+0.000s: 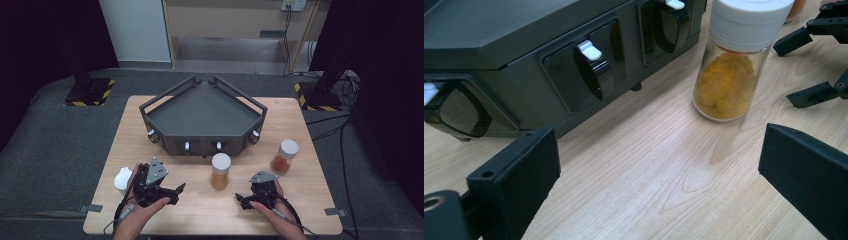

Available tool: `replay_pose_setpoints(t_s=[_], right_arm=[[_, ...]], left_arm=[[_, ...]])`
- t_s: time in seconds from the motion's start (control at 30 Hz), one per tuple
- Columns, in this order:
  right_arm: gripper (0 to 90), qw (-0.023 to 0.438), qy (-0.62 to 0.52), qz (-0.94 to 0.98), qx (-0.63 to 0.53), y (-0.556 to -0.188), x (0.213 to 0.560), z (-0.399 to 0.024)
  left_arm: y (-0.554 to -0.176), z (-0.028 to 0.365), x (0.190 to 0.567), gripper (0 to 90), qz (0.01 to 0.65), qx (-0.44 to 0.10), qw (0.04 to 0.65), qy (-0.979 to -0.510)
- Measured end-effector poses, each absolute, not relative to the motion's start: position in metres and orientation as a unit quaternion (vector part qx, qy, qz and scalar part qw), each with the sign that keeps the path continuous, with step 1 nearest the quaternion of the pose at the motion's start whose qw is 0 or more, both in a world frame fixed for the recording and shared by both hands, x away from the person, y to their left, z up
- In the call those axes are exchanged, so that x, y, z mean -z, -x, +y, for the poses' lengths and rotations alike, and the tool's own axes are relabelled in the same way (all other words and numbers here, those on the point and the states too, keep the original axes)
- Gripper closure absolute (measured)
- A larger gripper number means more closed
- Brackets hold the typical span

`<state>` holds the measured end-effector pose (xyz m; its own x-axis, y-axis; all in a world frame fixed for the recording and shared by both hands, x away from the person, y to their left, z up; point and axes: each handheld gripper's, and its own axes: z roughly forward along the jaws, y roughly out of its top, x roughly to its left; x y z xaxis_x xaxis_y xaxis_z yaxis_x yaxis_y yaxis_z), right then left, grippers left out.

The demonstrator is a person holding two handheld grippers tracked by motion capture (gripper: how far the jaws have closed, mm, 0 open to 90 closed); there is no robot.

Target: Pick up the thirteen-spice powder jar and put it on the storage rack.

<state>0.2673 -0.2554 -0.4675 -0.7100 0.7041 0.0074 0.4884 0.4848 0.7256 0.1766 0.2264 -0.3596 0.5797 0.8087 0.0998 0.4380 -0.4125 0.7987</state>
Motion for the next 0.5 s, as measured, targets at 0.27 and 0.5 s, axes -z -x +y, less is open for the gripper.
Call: replay_pose_setpoints(t_s=[0.27,0.5], right_arm=[[0.6,0.147,-0.351,0.849,-0.366,-0.267,0.468,-0.255],[0.6,0.147,-0.351,0.849,-0.366,-0.267,0.468,-0.255]], left_arm=[[-0.174,0.234,0.355,1.8,0.387,-0.251,0.381,-0.801],[-0.173,0.241,0.352,1.8,0.392,-0.255,0.379,-0.799]])
